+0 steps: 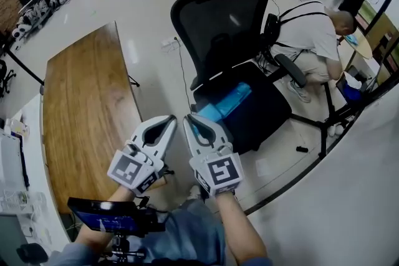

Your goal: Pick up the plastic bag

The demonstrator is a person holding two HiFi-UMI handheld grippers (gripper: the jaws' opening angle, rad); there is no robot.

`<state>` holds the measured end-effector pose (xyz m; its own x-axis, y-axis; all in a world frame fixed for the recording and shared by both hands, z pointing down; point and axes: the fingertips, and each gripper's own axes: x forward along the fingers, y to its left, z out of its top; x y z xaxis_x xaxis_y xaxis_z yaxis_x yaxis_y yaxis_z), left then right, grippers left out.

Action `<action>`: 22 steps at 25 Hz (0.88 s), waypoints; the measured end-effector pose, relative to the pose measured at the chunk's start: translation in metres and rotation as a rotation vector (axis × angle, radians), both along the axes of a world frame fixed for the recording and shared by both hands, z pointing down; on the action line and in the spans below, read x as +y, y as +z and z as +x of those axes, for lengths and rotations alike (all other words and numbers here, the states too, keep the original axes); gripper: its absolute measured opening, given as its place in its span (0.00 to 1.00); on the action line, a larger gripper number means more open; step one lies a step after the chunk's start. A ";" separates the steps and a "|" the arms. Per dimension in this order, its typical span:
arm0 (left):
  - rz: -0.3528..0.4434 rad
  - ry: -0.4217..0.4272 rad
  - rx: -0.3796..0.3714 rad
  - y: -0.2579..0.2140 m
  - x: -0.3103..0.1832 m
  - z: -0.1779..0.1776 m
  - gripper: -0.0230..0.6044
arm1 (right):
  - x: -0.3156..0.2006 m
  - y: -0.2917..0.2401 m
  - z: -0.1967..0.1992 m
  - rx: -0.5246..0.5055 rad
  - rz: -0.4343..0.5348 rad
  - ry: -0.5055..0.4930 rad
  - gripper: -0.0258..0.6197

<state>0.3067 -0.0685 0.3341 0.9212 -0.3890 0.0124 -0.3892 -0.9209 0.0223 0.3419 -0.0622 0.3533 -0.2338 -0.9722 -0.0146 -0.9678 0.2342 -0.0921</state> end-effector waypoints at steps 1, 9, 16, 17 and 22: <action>-0.002 0.002 -0.008 0.003 -0.001 0.002 0.07 | -0.001 0.004 0.001 -0.002 -0.007 0.002 0.08; -0.023 -0.004 -0.039 0.040 -0.018 0.021 0.07 | -0.007 0.040 0.017 -0.059 -0.064 0.028 0.08; -0.053 0.015 -0.064 0.076 -0.025 0.042 0.07 | -0.006 0.092 0.039 -0.136 -0.129 0.088 0.09; -0.056 0.015 -0.067 0.080 -0.026 0.044 0.07 | -0.006 0.099 0.041 -0.147 -0.141 0.091 0.09; -0.084 0.022 -0.089 0.103 -0.033 0.055 0.07 | -0.006 0.136 0.050 -0.212 -0.193 0.114 0.17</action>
<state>0.3619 -0.1010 0.4372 0.9231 -0.3631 0.1265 -0.3731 -0.9254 0.0664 0.3918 -0.0683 0.4889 -0.1341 -0.9816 0.1362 -0.9414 0.0833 -0.3268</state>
